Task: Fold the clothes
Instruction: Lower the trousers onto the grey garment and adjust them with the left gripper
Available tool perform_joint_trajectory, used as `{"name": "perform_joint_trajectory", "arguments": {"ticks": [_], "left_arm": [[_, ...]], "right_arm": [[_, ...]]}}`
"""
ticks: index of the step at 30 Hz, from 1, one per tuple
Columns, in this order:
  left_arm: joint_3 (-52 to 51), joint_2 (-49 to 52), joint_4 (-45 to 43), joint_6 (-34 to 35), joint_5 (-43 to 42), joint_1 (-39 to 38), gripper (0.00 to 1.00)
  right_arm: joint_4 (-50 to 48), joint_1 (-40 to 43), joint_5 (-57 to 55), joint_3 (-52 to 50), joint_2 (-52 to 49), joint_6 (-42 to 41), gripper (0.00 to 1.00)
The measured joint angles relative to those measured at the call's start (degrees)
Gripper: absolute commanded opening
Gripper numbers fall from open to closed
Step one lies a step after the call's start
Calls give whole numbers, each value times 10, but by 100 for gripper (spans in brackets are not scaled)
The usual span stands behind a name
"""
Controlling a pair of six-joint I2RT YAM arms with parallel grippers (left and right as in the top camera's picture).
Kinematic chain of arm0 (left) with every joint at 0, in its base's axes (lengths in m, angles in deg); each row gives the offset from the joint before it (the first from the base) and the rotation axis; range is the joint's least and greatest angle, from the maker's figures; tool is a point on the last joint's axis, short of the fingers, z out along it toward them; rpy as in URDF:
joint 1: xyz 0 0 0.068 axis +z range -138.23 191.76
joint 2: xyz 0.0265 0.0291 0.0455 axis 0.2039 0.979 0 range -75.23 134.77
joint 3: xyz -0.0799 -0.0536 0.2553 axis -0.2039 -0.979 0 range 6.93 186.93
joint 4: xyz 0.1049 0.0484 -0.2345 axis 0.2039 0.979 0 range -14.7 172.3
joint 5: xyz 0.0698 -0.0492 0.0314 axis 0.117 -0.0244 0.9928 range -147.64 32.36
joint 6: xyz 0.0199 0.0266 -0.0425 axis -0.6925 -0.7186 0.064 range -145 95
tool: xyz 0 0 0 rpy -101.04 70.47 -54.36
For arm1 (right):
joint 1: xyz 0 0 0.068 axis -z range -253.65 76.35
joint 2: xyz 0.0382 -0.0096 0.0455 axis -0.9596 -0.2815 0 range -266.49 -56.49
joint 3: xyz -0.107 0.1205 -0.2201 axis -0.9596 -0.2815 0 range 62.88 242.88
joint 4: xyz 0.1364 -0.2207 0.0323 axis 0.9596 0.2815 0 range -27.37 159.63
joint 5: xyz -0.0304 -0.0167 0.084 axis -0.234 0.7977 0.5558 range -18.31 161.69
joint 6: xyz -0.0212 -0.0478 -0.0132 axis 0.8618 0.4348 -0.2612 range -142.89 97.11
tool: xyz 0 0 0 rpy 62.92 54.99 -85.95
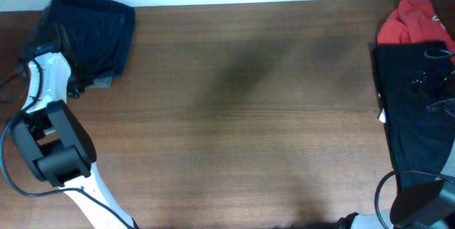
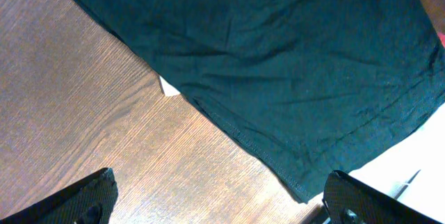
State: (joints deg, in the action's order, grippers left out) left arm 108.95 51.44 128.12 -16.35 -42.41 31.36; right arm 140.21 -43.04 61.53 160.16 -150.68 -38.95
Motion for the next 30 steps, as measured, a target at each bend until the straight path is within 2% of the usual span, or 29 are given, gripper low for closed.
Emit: {"name": "perform_joint_trajectory", "arguments": {"ticks": [7,16,20,25,26,27,30], "left_arm": [[-14,38,-9,13,-117,-1,1],[-9,49,-83,19,-154,-6,1],[-9,55,-122,19,-214,-23,1],[-9,57,-119,23,-248,-40,9],[-7,57,-108,23,-252,-40,19],[-3,57,-89,24,-259,-41,47],[-1,47,-56,25,-266,-43,99]], "right_arm": [[1,0,0,0,0,0,98],[0,0,0,0,0,0,98],[0,0,0,0,0,0,98],[0,0,0,0,0,0,98],[0,0,0,0,0,0,98],[0,0,0,0,0,0,98],[0,0,0,0,0,0,98]]}}
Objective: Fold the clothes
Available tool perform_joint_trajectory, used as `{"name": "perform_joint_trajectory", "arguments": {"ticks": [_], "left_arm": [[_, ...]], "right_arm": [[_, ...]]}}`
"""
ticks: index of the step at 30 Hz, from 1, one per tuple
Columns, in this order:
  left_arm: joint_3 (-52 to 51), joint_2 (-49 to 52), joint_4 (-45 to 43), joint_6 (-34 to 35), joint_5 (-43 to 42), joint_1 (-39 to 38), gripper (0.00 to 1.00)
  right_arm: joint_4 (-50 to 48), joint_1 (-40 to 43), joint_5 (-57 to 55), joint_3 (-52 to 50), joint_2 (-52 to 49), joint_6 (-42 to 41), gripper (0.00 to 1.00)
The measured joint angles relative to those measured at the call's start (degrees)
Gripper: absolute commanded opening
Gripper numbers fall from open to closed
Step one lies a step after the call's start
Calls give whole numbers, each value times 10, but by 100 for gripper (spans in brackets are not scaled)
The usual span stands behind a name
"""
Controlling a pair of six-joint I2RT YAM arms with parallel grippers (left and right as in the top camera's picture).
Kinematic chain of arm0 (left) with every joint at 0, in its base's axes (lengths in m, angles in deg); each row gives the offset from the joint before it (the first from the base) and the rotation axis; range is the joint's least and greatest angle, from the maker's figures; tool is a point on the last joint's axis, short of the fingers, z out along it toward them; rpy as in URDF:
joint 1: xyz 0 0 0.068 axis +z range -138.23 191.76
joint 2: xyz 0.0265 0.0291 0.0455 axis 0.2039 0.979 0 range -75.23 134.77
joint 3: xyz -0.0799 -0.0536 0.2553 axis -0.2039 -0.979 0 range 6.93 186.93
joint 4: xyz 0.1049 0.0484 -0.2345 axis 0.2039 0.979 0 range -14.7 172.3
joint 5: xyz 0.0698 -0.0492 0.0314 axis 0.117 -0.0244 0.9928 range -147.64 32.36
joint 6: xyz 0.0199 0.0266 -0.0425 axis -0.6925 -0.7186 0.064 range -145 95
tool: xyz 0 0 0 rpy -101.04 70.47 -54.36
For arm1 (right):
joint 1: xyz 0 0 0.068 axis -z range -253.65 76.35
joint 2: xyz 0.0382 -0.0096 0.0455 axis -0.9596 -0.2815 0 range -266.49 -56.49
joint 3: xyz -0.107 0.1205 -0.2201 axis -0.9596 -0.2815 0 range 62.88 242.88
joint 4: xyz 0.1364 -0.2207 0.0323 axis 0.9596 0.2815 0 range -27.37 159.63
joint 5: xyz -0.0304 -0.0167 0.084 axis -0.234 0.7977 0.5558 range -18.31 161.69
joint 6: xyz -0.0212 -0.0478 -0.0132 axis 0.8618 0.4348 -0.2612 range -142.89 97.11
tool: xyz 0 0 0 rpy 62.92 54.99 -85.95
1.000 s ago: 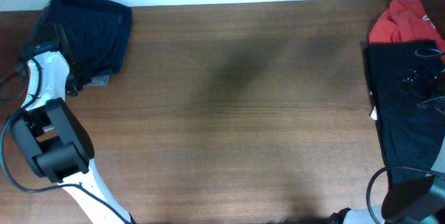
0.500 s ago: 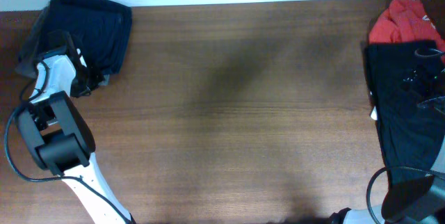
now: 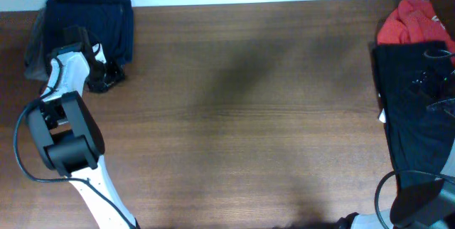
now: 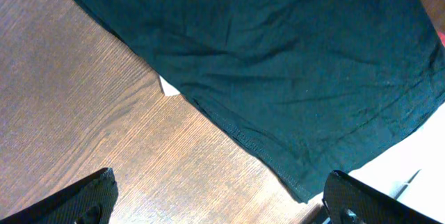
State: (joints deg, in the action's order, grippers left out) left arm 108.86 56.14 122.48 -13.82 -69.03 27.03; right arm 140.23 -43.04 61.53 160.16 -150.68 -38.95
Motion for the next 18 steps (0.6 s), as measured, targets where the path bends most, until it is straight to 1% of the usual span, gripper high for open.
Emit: {"name": "perform_joint_trajectory", "arguments": {"ticks": [3,5,9,11,14,16,18], "left_arm": [[-2,-35,41,3,3,-1,99],[-3,-87,83,3,2,-1,99],[-3,-220,241,2,-31,-1,99],[-8,-263,307,2,-37,-1,99],[-58,-363,311,2,-40,-1,99],[-127,-447,309,5,-40,-1,99],[-187,-538,355,13,-41,-2,99]], "right_arm": [[0,0,0,0,0,0,98],[0,0,0,0,0,0,98],[0,0,0,0,0,0,98],[0,0,0,0,0,0,98],[1,0,0,0,0,0,98],[0,0,0,0,0,0,98],[0,0,0,0,0,0,98]]}}
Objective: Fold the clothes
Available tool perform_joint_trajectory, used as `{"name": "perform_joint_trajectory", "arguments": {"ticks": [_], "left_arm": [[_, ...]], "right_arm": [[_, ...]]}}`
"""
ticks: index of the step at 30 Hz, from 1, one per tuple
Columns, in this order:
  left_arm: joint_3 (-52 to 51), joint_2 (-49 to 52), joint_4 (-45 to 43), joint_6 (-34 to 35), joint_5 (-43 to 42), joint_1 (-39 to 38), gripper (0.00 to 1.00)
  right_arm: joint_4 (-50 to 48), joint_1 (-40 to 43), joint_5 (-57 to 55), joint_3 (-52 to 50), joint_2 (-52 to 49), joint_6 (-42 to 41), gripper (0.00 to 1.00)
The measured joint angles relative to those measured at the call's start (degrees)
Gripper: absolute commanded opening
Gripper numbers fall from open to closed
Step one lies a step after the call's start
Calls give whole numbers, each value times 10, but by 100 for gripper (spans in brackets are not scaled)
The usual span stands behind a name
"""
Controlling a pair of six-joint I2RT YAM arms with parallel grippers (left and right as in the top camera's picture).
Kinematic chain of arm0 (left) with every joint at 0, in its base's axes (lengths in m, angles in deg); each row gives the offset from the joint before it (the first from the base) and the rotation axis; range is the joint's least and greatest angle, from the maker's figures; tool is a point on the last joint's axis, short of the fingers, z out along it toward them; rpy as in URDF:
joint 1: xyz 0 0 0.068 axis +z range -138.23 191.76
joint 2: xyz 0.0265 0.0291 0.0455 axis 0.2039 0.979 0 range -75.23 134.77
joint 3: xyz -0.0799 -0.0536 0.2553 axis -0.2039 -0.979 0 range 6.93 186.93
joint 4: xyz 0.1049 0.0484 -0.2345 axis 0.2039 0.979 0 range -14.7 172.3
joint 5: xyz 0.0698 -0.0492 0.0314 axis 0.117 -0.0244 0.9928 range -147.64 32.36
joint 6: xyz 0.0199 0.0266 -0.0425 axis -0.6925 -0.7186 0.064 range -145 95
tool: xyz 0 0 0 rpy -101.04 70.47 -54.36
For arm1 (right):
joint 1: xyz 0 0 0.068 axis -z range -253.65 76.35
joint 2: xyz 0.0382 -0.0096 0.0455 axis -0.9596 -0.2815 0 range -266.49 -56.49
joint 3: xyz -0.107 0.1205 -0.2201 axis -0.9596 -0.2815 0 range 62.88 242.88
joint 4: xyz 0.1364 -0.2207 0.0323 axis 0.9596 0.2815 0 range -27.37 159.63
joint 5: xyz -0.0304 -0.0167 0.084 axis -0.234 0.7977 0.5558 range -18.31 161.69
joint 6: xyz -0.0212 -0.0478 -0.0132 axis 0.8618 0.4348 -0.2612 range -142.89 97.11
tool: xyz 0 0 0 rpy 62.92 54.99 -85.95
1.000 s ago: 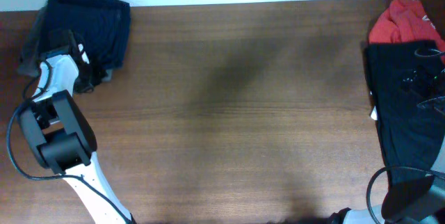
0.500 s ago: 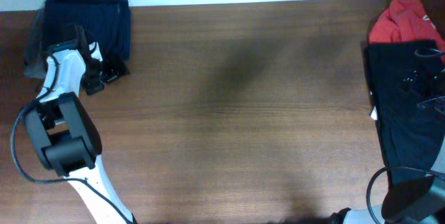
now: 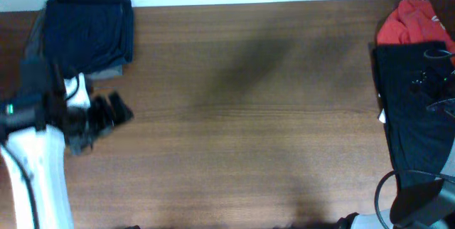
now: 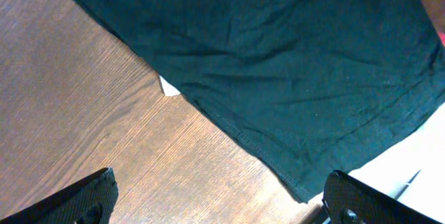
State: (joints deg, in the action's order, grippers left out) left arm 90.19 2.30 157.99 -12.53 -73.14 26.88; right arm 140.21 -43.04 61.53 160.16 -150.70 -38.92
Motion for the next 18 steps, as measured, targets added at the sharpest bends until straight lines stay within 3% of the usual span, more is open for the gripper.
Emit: {"name": "perform_joint_trajectory", "arguments": {"ticks": [3,12,14,18], "left_arm": [[-37,-59,91,10,-1,0,99],[-44,-69,80,-2,12,-5,99],[-92,-91,-44,-42,10,-42,99],[-298,-215,-337,-87,7,-138,99]], "right_arm": [[0,0,0,0,0,0,98],[0,0,0,0,0,0,98],[0,0,0,0,0,0,98],[2,0,1,0,0,0,98]]}}
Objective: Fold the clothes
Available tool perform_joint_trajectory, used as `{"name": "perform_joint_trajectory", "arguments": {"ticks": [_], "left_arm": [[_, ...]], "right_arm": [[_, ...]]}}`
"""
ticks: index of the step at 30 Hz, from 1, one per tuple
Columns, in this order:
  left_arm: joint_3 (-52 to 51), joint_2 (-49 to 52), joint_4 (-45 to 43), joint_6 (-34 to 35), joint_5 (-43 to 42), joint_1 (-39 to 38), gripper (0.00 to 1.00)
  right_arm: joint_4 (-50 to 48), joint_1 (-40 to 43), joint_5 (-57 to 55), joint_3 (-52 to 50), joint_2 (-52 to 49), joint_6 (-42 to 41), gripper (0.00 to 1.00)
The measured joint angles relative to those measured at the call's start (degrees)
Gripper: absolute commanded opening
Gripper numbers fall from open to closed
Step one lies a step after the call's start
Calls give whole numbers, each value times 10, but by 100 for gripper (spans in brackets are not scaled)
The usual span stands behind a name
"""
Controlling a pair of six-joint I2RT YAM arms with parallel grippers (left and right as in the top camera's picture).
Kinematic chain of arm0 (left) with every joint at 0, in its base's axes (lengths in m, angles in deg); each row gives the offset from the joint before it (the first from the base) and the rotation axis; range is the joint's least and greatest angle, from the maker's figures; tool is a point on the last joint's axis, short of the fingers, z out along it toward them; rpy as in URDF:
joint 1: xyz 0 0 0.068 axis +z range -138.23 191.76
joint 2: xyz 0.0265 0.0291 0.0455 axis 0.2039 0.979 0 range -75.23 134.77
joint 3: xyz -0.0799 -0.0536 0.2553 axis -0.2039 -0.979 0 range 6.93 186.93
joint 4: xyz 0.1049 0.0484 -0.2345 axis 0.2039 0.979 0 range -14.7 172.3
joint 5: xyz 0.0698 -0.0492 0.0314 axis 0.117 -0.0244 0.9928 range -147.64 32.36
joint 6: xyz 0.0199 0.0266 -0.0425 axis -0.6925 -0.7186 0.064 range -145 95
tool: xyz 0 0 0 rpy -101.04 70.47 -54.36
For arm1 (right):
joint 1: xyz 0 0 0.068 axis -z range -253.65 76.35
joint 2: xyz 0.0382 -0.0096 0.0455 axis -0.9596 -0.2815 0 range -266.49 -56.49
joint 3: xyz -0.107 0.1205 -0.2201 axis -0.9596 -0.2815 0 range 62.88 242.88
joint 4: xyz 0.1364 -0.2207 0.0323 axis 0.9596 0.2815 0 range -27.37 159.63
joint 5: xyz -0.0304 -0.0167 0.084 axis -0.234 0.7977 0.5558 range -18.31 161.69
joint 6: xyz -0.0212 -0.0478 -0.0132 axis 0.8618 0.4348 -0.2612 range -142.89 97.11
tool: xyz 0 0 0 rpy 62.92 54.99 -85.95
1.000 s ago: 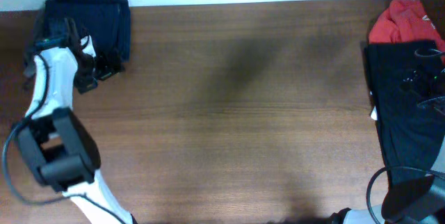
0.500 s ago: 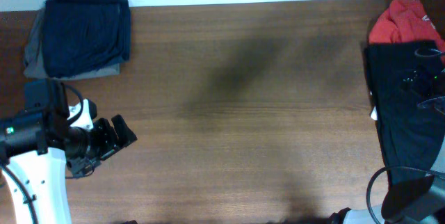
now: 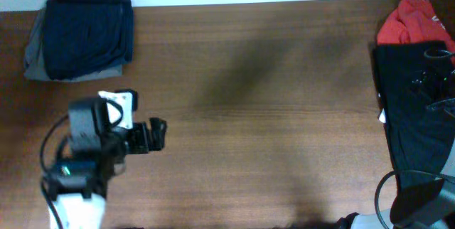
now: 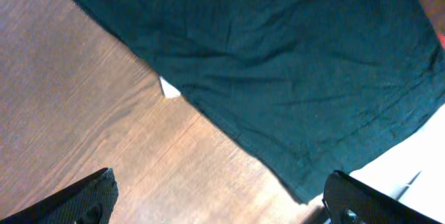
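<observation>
A folded dark navy garment (image 3: pixel 89 33) lies on a grey one at the table's far left corner. My left gripper (image 3: pixel 151 135) hovers well below and right of that stack, over bare wood, open and holding nothing. A black garment (image 3: pixel 416 119) lies spread along the right edge, with a crumpled red garment (image 3: pixel 411 20) behind it. In the right wrist view the black garment (image 4: pixel 278 57) fills the upper frame, a white tag (image 4: pixel 169 88) at its hem. My right gripper (image 4: pixel 219 186) is open above the wood by that hem, fingers (image 4: pixel 83 200) wide apart.
The brown wooden table (image 3: pixel 270 115) runs between the two piles. My left arm's body (image 3: pixel 78 172) stands at the front left. The right arm's base (image 3: pixel 419 208) sits at the front right corner, with the table edge just past the black garment's corner.
My left gripper has moved from near the left edge, below the folded stack, to a spot further right and nearer the front. The right gripper and both piles are unchanged.
First my left gripper was at the folded navy stack, which lay slightly askew. Then it was at the stack's lower right corner, with the stack lying square. After that it was clear of the stack, and now it is farther right. The right gripper stayed open over the black garment's hem.
</observation>
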State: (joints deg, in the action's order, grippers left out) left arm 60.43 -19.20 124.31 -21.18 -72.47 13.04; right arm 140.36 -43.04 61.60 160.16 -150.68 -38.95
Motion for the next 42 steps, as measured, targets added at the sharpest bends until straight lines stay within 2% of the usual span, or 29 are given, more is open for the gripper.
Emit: {"name": "perform_joint_trajectory", "arguments": {"ticks": [2,4,7,8,10,13,18,37,39,42], "left_arm": [[-135,-97,-188,-8,0,-16,99],[-250,-194,-305,-13,3,-18,99],[-381,-326,-416,-13,16,-19,99],[-427,-383,-440,-13,21,-19,99],[-473,-430,-469,-13,27,-19,99],[-522,-486,-472,-12,50,-19,99],[-527,-549,-449,-13,108,-19,99],[-527,-552,-446,-13,123,-19,99],[-527,-552,-446,-13,123,-19,99],[-527,-552,-446,-13,123,-19,99]], "right_arm": [[-2,0,0,0,0,0,98],[0,0,0,0,0,0,98],[-2,0,1,0,0,0,98],[-1,0,1,0,0,0,98],[-1,0,1,0,0,0,98],[-1,0,1,0,0,0,98],[-1,0,1,0,0,0,98],[-1,-4,1,0,3,0,98],[-1,-33,1,-3,55,0,98],[-3,-120,0,-5,196,0,98]]}}
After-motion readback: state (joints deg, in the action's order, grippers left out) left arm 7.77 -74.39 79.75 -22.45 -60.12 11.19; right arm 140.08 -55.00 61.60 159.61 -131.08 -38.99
